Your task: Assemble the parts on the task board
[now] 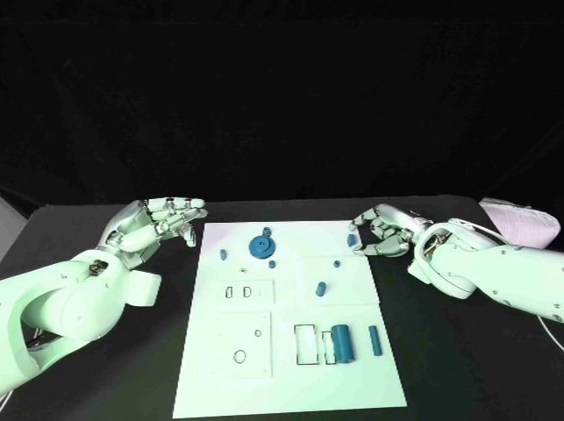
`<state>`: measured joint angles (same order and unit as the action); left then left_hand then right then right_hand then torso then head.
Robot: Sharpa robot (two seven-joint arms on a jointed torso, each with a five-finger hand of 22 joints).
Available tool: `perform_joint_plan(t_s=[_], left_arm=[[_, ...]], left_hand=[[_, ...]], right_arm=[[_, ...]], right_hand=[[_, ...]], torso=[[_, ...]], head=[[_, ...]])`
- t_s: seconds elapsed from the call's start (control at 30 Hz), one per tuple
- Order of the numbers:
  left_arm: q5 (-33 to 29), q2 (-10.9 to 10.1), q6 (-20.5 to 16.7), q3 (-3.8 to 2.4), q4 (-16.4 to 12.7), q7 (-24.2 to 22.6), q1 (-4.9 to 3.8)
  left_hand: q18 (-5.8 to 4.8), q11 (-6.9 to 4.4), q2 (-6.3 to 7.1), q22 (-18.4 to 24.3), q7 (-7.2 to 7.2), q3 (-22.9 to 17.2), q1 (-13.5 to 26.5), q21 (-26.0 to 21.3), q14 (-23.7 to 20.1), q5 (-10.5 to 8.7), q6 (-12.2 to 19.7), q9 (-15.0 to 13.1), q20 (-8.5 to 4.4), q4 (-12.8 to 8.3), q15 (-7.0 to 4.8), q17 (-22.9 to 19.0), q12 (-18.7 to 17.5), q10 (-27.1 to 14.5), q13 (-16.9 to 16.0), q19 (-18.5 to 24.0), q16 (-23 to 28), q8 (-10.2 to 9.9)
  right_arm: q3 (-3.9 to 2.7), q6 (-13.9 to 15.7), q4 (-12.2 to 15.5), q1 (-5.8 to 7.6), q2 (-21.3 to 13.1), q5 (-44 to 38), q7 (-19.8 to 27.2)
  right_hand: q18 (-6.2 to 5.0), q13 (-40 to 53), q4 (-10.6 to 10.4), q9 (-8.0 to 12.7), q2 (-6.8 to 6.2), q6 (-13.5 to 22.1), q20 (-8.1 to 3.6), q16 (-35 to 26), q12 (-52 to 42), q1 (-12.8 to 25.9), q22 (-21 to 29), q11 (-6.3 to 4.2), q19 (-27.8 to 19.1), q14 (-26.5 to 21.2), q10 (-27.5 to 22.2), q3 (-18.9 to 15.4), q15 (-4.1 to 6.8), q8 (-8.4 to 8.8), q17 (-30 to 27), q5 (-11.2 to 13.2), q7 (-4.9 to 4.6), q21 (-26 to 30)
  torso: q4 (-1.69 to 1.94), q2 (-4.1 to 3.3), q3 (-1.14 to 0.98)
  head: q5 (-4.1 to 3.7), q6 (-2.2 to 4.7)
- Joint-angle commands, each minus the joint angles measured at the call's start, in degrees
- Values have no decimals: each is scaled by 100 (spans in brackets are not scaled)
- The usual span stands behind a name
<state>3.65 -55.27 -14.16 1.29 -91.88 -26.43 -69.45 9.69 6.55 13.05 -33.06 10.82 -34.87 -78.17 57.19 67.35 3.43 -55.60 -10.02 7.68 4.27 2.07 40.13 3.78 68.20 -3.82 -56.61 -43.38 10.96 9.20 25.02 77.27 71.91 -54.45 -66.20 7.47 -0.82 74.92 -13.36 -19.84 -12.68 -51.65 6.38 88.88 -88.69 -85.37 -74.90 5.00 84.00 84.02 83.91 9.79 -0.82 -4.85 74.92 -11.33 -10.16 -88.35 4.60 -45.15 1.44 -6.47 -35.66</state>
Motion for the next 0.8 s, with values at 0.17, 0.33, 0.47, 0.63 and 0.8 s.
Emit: perform_joint_plan(t_s=[0.17, 0.33, 0.47, 0.63, 0.8], left_arm=[[-18, 6, 110, -4, -7, -54, -2], [-17, 2, 108, -4, -9, -51, -2], [-16, -2, 107, -4, -10, -49, -2], [-15, -7, 106, -4, -12, -47, -2], [-15, -11, 105, -4, -12, -44, -2]], left_hand=[[86, 21, -29, -13, 2, -33, 19, 39, -48, -29, 56, -11, 2, -23, 19, 5, -14, -14, -7, 40, -34, 31], [86, 21, -29, -13, 2, -33, 19, 39, -48, -29, 56, -11, 2, -23, 19, 5, -14, -14, -7, 40, -34, 31], [86, 21, -29, -13, 2, -33, 19, 39, -48, -29, 56, -11, 2, -23, 19, 5, -14, -14, -7, 40, -34, 31], [86, 21, -29, -13, 2, -33, 19, 39, -48, -29, 56, -11, 2, -23, 19, 5, -14, -14, -7, 40, -34, 31], [86, 21, -29, -13, 2, -33, 19, 39, -48, -29, 56, -11, 2, -23, 19, 5, -14, -14, -7, 40, -34, 31]], right_arm=[[0, -53, -62, -29, 93, -34, 15], [0, -56, -94, -45, 138, -12, -2], [0, -43, -117, -58, 169, -6, -24], [-1, -11, -143, -64, 190, -5, -59], [-1, 28, -161, -66, 204, -20, -99]], right_hand=[[34, 1411, -105, -31, 161, -204, 45, 23, -23, -37, -1368, 0, 499, 517, 510, 97, 2, -69, 1161, -79, 39, -10], [35, 1428, -165, -43, 240, -334, 23, 22, -42, -13, -1369, -33, 500, 517, 528, 206, 28, -119, 1160, -81, 75, -11], [37, 1436, -200, -48, 288, -434, 1, 23, -51, 1, -1377, -60, 506, 518, 537, 306, 52, -158, 1166, -79, 104, -19], [37, 1441, -207, -49, 298, -462, -6, 23, -56, 4, -1377, -69, 505, 518, 542, 336, 59, -170, 1166, -80, 114, -18], [41, 1446, -212, -50, 303, -480, -10, 25, -62, 8, -1389, -75, 514, 520, 547, 356, 64, -178, 1173, -81, 120, -31]], torso=[[-9, 8, 1], [-7, 8, 1], [-11, 11, -2], [-8, 14, 1], [-11, 16, 1]], head=[[5, -25], [9, -32], [14, -42], [8, -49], [13, -52]])
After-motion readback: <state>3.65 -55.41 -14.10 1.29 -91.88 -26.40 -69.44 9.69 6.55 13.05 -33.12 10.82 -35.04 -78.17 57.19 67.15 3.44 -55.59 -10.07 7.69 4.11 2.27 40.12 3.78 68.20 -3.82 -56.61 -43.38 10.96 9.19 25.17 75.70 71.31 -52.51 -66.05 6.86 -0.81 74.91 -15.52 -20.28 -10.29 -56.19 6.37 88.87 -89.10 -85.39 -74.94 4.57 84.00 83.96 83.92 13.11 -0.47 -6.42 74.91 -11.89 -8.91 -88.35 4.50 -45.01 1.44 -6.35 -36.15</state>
